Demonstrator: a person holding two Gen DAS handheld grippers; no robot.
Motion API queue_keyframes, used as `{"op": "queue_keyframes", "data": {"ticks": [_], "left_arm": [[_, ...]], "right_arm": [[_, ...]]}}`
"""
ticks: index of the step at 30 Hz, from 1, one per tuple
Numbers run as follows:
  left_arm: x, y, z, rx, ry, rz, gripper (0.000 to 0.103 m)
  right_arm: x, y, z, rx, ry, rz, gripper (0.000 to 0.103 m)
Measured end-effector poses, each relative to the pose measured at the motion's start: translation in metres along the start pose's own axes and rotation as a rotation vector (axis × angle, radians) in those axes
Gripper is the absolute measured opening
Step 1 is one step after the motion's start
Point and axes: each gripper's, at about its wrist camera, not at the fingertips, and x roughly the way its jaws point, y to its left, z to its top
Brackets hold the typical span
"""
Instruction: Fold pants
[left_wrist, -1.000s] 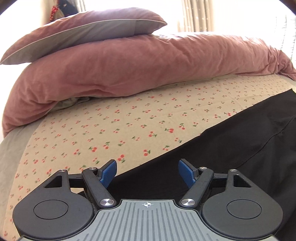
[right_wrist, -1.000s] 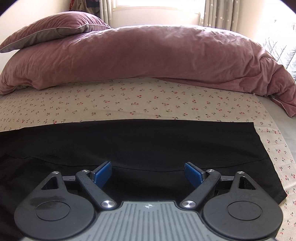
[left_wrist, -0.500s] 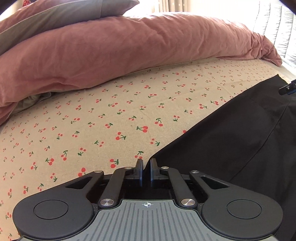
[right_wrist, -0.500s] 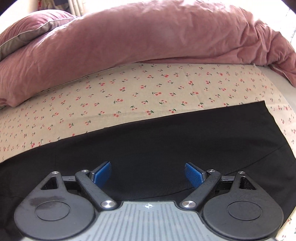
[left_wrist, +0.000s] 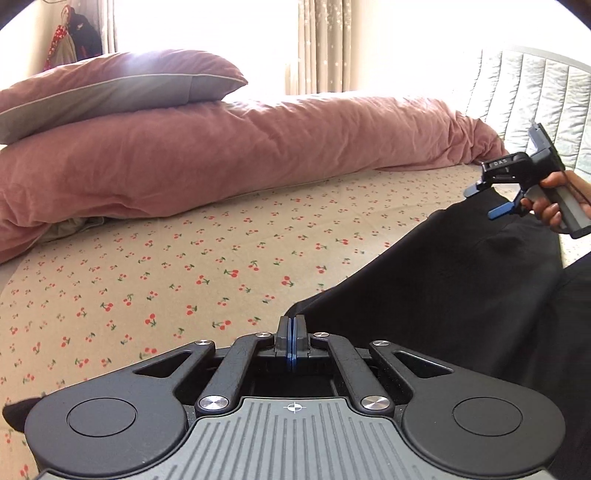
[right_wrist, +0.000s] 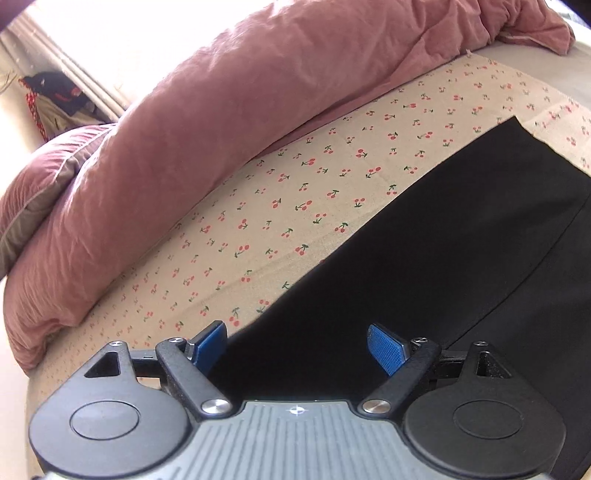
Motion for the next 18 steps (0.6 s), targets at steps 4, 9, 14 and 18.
{"op": "queue_keyframes", "data": {"ticks": [4, 9, 14, 18], "left_arm": [[-0.014, -0.013, -0.014, -0.037, 0.017, -0.026, 0.0], [-0.024, -0.021, -0.029, -0.117, 0.059, -0.029, 0.0], [-0.046, -0.036, -0.045, -0.155, 0.08, -0.038, 0.0], [-0.07, -0.048, -0.063, -0.19, 0.093, -0.035, 0.008]], "right_arm": [[0.009, -0.01, -0.008, 0.086, 0.007, -0.001, 0.054], [0.0, -0.024, -0.024, 0.14, -0.03, 0.027, 0.002], [-0.052, -0.015, -0.043, -0.009, -0.097, 0.011, 0.001], [-0.105, -0.026, -0.067, -0.089, -0.123, 0.001, 0.001]]}}
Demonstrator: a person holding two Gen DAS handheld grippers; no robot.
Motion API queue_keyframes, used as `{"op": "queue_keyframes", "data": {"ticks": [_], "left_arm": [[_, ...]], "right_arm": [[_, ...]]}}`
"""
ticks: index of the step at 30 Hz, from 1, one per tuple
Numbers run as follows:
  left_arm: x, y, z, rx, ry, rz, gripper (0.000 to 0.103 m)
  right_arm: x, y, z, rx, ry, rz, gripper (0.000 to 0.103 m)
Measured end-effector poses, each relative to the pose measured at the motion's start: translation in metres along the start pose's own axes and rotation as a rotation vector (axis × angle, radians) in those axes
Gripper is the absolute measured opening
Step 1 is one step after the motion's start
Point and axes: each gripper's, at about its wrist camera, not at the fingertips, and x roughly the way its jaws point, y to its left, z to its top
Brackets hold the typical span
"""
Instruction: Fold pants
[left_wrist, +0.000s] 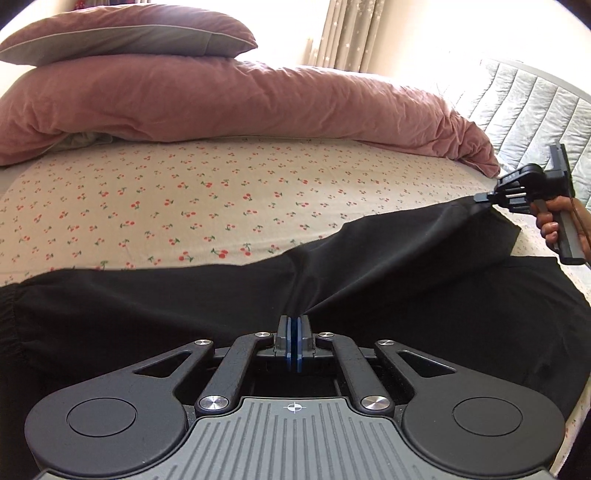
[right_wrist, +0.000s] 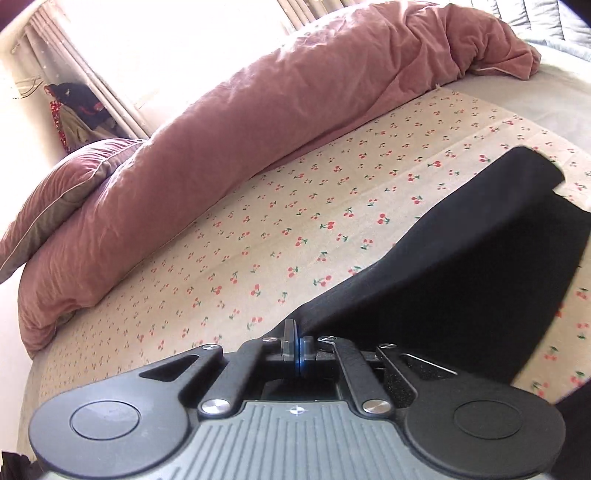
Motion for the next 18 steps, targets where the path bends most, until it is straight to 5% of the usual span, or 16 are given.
{"op": "queue_keyframes", "data": {"ticks": [5, 9, 13, 18], "left_arm": [[-0.036, 0.002, -0.03, -0.103, -0.038, 0.041, 0.01], [-0.062, 0.029, -0.055, -0.303, -0.12, 0.14, 0.011], [-0.061, 0.059, -0.061, -0.484, -0.209, 0.289, 0.055], [-0.039, 0.089, -0.059, -0.593, -0.292, 0.413, 0.056]], "right_arm": [[-0.045, -0.017, -0.033, -0.026, -0.01, -0.009, 0.002], [-0.059, -0.037, -0.06, -0.012, -0.001, 0.009, 0.002], [-0.052, -0.054, -0.078, 0.023, 0.007, 0.024, 0.004], [-0.042, -0.065, -0.085, 0.107, 0.045, 0.041, 0.015]]}}
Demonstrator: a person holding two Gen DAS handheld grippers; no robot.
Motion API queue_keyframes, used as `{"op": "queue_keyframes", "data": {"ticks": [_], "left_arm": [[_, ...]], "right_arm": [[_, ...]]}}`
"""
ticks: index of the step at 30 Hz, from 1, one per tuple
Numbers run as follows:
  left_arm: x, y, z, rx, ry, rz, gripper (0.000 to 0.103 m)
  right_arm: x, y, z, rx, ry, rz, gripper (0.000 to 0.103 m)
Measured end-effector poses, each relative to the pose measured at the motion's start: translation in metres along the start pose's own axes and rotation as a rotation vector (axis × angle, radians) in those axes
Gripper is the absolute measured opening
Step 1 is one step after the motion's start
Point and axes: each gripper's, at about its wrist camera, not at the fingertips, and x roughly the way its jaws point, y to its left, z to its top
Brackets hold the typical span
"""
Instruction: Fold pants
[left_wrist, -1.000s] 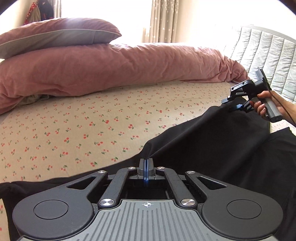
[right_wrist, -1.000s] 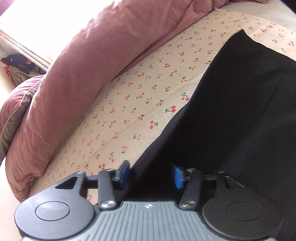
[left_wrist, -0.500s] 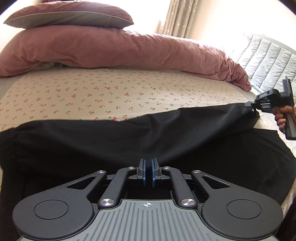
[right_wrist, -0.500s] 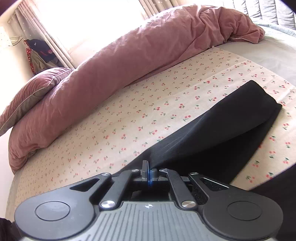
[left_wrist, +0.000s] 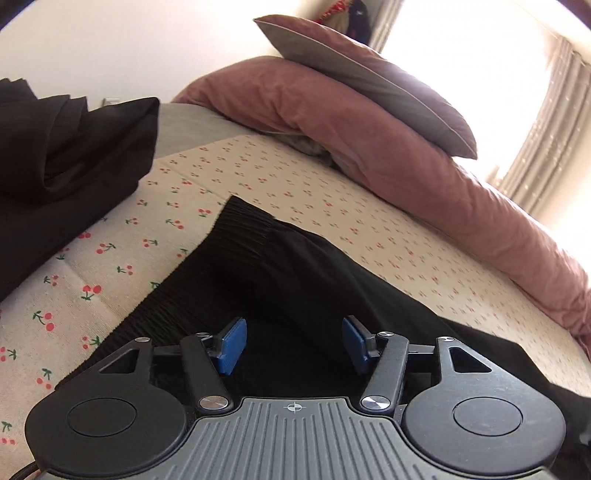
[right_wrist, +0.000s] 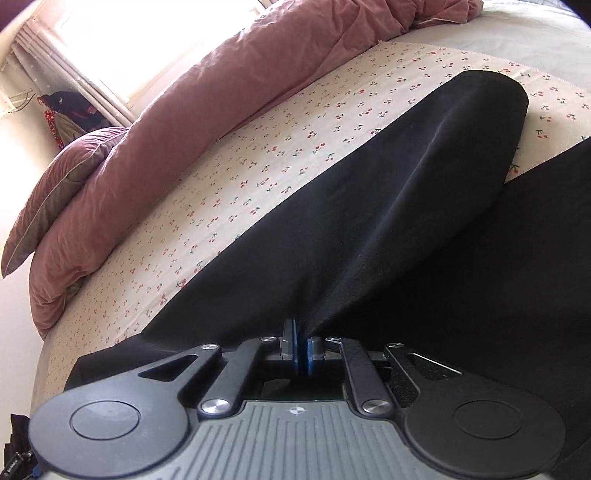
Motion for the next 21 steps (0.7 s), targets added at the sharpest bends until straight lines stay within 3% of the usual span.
{"op": "queue_keyframes", "data": {"ticks": [3, 6, 9, 11, 12, 13, 21], "left_arm": [[0.013, 0.012, 0.004, -0.052, -0.048, 0.067, 0.053], [0.017, 0.02, 0.009, -0.101, -0.073, 0.067, 0.052], [0.018, 0.019, 0.012, -0.121, -0.095, 0.066, 0.033], [0.017, 0.016, 0.012, -0.109, -0.104, 0.075, 0.019], [0.015, 0.014, 0.012, -0.099, -0.115, 0.076, 0.017], [0.01, 0.012, 0.012, -0.091, -0.127, 0.075, 0.014], [-0.049, 0.018, 0.028, -0.108, -0.104, 0.028, 0.01]], "right_arm": [[-0.004, -0.004, -0.001, 0.02, -0.014, 0.023, 0.026], [-0.003, -0.009, 0.0, 0.055, -0.027, 0.057, 0.033], [-0.002, -0.014, 0.003, 0.067, -0.056, 0.074, 0.034], [0.0, -0.014, 0.005, 0.055, -0.083, 0.061, 0.024], [0.002, -0.013, 0.006, 0.051, -0.096, 0.045, 0.009], [0.002, -0.015, 0.006, 0.048, -0.106, 0.034, 0.004], [-0.036, 0.009, 0.011, -0.025, -0.21, 0.045, 0.002]]}}
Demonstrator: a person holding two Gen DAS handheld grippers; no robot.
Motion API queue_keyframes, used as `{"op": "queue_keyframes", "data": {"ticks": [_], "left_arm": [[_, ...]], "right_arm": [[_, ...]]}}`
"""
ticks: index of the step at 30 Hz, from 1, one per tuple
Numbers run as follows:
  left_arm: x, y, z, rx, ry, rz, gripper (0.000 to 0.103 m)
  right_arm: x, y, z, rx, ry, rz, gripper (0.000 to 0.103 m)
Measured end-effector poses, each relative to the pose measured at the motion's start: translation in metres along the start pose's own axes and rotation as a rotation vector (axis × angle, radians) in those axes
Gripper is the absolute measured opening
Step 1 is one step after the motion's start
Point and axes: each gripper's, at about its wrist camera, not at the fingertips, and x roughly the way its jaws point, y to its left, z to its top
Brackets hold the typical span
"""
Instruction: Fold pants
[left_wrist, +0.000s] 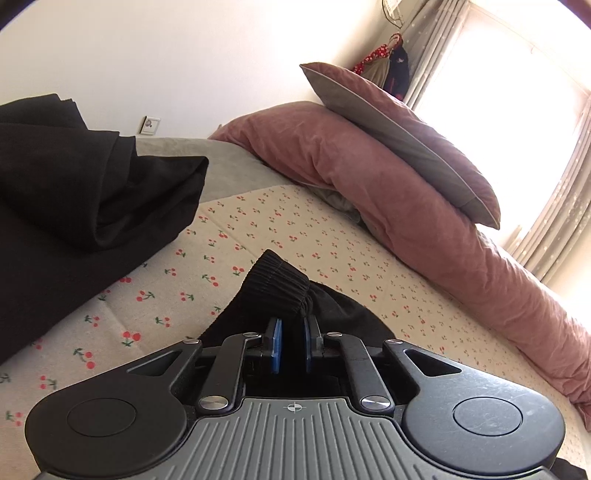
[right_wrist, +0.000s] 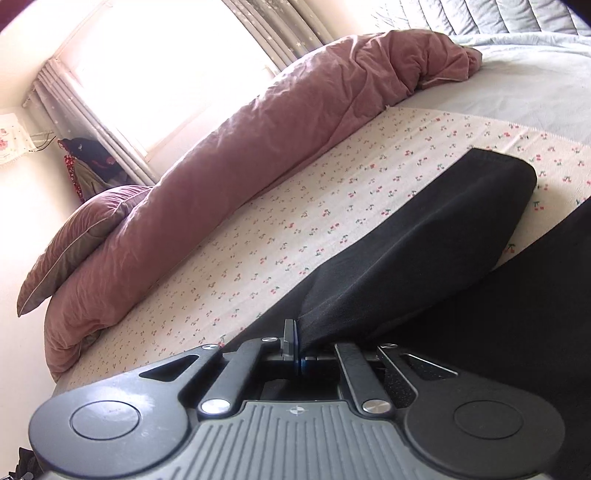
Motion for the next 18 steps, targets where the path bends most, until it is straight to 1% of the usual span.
{"op": "queue_keyframes", "data": {"ticks": [2, 4, 6, 8, 14, 18], "left_arm": [[-0.013, 0.008, 0.001, 0.012, 0.032, -0.001, 0.01], [-0.02, 0.017, 0.001, 0.018, 0.08, 0.005, 0.01], [-0.024, 0.026, -0.002, 0.022, 0.128, 0.023, 0.01], [-0.028, 0.036, -0.006, 0.025, 0.168, 0.037, 0.01], [-0.033, 0.055, -0.015, 0.015, 0.25, 0.052, 0.01], [-0.035, 0.059, -0.02, 0.022, 0.287, 0.072, 0.01]], "right_arm": [[-0.016, 0.008, 0.001, -0.023, -0.005, 0.001, 0.002], [-0.034, 0.018, 0.0, -0.068, 0.003, -0.019, 0.002], [-0.048, 0.025, -0.004, -0.115, 0.018, -0.047, 0.002], [-0.059, 0.026, -0.01, -0.147, 0.035, -0.056, 0.002], [-0.08, 0.011, -0.038, -0.193, 0.082, -0.109, 0.002], [-0.082, -0.002, -0.052, -0.183, 0.129, -0.135, 0.002]]}}
